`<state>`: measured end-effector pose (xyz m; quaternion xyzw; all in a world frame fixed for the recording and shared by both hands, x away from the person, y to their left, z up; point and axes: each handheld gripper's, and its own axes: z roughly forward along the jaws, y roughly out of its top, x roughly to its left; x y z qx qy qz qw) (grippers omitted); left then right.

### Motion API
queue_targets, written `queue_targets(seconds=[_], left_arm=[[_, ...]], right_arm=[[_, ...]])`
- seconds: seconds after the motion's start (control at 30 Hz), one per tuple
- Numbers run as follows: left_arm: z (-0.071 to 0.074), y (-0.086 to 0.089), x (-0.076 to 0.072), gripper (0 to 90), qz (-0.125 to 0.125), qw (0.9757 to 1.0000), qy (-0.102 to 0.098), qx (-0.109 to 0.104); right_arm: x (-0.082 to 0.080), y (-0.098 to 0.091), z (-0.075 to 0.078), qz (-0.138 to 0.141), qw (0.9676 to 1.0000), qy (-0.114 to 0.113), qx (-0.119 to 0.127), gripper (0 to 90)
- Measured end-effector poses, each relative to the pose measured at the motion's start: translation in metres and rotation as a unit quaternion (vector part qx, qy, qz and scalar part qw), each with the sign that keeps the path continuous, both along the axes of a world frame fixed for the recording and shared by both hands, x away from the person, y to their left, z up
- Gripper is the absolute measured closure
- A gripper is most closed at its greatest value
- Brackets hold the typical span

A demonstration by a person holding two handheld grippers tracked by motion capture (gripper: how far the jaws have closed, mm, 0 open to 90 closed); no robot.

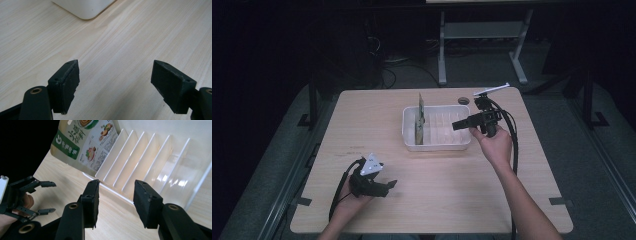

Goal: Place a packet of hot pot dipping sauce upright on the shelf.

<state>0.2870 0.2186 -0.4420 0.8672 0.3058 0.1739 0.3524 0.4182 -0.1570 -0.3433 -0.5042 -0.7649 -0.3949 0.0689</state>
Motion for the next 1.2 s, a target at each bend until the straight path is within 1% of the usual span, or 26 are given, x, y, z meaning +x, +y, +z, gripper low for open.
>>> queue_targets(seconds=[0.17, 0.33, 0.43, 0.47, 0.5, 0.57, 0.7, 0.8, 0.9, 1.0, 1.2], left_arm=[[0.0, 0.001, 0.0, 22.4, 0.0, 1.0, 0.002, -0.002], [0.0, 0.001, 0.001, 22.3, 0.002, 1.0, 0.002, -0.004], [0.0, 0.001, 0.001, 22.3, 0.002, 1.0, 0.003, -0.004], [0.0, 0.001, 0.001, 22.3, 0.002, 1.0, 0.004, -0.003], [0.0, 0.002, 0.002, 22.3, 0.002, 1.0, 0.003, -0.004], [0.0, 0.002, 0.002, 22.3, 0.002, 1.0, 0.002, -0.005], [0.0, 0.002, 0.002, 22.3, 0.002, 1.0, 0.002, -0.004], [0.0, 0.002, 0.002, 22.3, 0.002, 1.0, 0.002, -0.003], [0.0, 0.001, 0.001, 22.3, 0.003, 1.0, 0.001, -0.001], [0.0, 0.001, 0.001, 22.3, 0.003, 1.0, 0.001, 0.0], [0.0, 0.002, 0.001, 22.2, 0.005, 1.0, 0.002, -0.003]], right_arm=[[-0.005, -0.006, -0.004, 0.001, 1.0, 0.0, 0.005, 54.6], [-0.015, -0.017, -0.009, 0.001, 0.9999, -0.001, 0.011, 53.5], [-0.019, -0.019, -0.009, 0.003, 0.9999, -0.002, 0.011, 52.9], [-0.023, -0.02, -0.009, 0.007, 0.9999, -0.01, -0.004, 52.6], [-0.025, -0.021, -0.01, 0.009, 0.9999, -0.012, -0.002, 52.6], [-0.029, -0.023, -0.012, 0.01, 0.9999, -0.01, 0.004, 52.6], [-0.034, -0.027, -0.016, 0.013, 0.9999, -0.007, 0.002, 51.9], [-0.042, -0.034, -0.021, 0.01, 0.9999, -0.006, 0.009, 51.6], [-0.045, -0.038, -0.023, 0.008, 0.9999, -0.006, 0.01, 51.1], [-0.052, -0.046, -0.027, 0.0, 0.9997, -0.008, 0.022, 50.1], [-0.06, -0.055, -0.035, -0.005, 0.9997, -0.008, 0.023, 49.3]])
